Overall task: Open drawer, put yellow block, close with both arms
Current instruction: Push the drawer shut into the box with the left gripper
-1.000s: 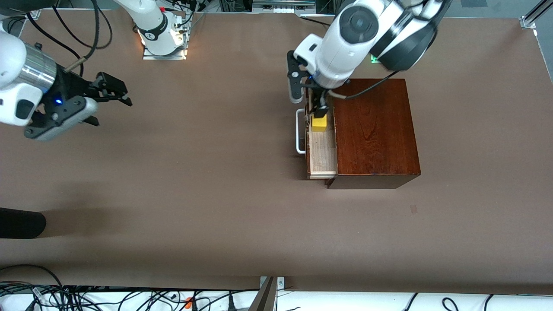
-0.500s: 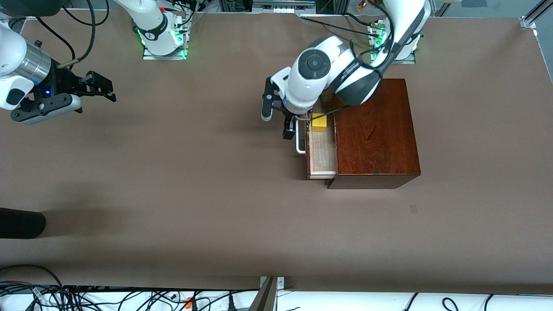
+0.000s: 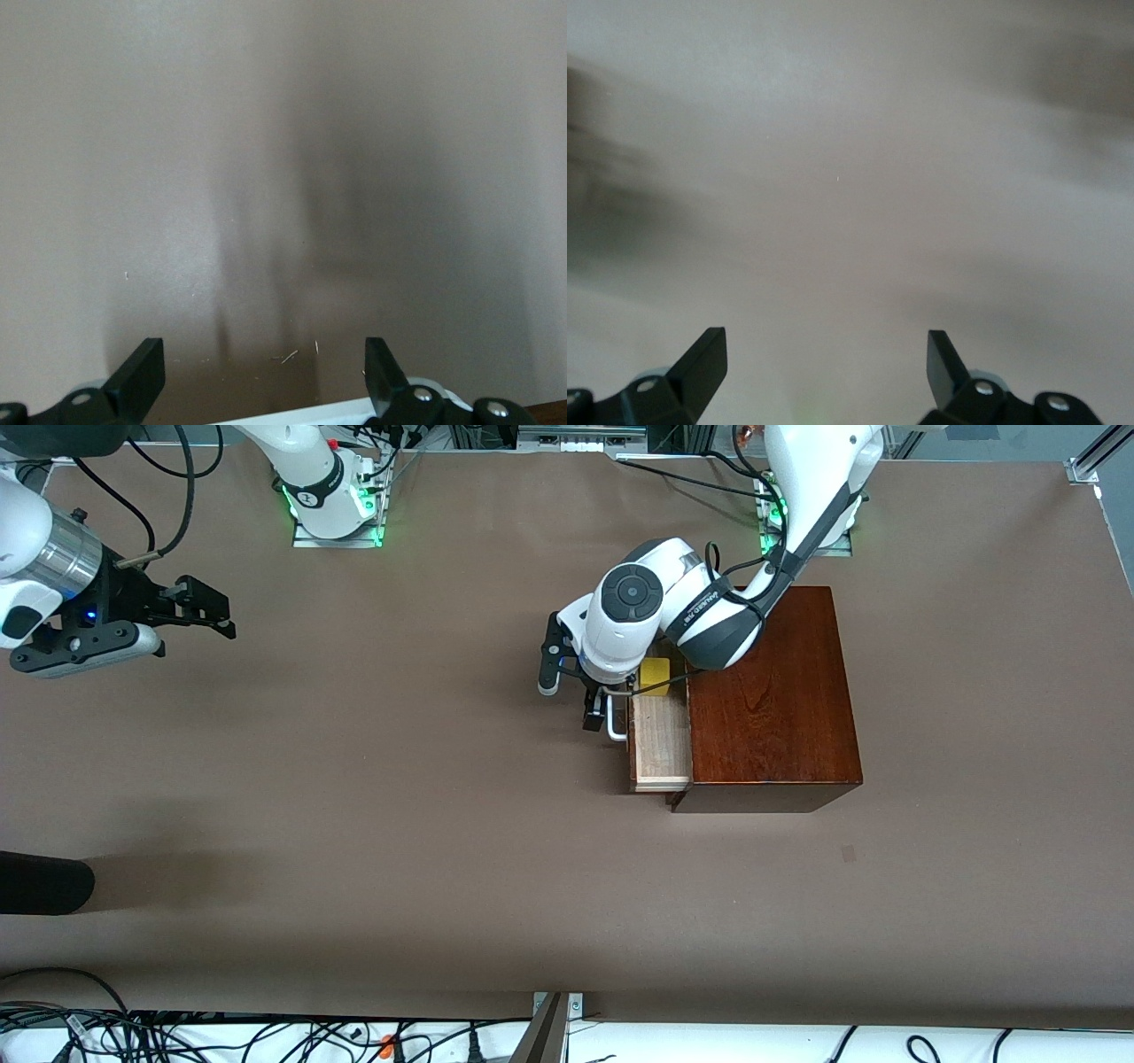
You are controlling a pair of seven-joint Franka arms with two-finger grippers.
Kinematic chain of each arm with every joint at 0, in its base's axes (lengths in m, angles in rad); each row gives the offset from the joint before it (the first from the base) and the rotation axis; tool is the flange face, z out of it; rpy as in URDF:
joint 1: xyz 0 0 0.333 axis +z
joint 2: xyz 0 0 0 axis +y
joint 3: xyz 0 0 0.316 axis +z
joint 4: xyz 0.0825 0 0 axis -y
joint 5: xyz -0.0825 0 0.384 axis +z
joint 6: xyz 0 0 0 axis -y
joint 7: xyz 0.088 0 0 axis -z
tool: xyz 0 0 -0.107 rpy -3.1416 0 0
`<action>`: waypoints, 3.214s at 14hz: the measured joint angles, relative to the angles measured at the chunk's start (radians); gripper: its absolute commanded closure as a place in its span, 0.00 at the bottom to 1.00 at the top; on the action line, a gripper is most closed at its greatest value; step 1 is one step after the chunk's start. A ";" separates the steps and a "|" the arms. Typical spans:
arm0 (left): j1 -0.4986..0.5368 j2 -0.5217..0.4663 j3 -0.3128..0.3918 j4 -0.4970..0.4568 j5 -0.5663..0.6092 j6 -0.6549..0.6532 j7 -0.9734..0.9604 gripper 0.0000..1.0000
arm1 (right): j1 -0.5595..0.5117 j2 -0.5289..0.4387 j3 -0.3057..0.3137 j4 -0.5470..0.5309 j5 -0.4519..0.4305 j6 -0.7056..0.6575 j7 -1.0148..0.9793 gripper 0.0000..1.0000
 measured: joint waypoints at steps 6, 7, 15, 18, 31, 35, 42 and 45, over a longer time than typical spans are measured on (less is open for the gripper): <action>0.003 0.002 0.001 0.003 0.040 -0.058 -0.002 0.00 | 0.001 0.000 -0.009 0.036 0.000 -0.016 0.066 0.00; 0.006 0.002 0.003 0.006 0.041 -0.075 -0.002 0.00 | 0.001 0.000 -0.009 0.036 0.000 -0.019 0.067 0.00; 0.060 -0.015 0.007 0.010 0.043 -0.173 0.000 0.00 | 0.008 0.000 -0.007 0.036 -0.006 -0.026 0.067 0.00; 0.066 -0.026 0.009 0.010 0.044 -0.199 0.000 0.00 | 0.009 0.000 -0.007 0.037 -0.010 -0.026 0.067 0.00; 0.077 -0.048 0.006 0.009 0.081 -0.257 0.009 0.00 | 0.019 0.000 -0.004 0.037 -0.012 -0.026 0.067 0.00; 0.078 -0.048 0.006 0.009 0.081 -0.258 0.009 0.00 | 0.019 0.000 -0.004 0.037 -0.012 -0.026 0.067 0.00; 0.083 -0.049 0.006 0.009 0.081 -0.268 0.008 0.00 | 0.019 0.000 -0.004 0.037 -0.012 -0.026 0.067 0.00; 0.088 -0.058 0.006 0.019 0.081 -0.268 0.005 0.00 | 0.019 0.000 -0.004 0.038 -0.012 -0.026 0.067 0.00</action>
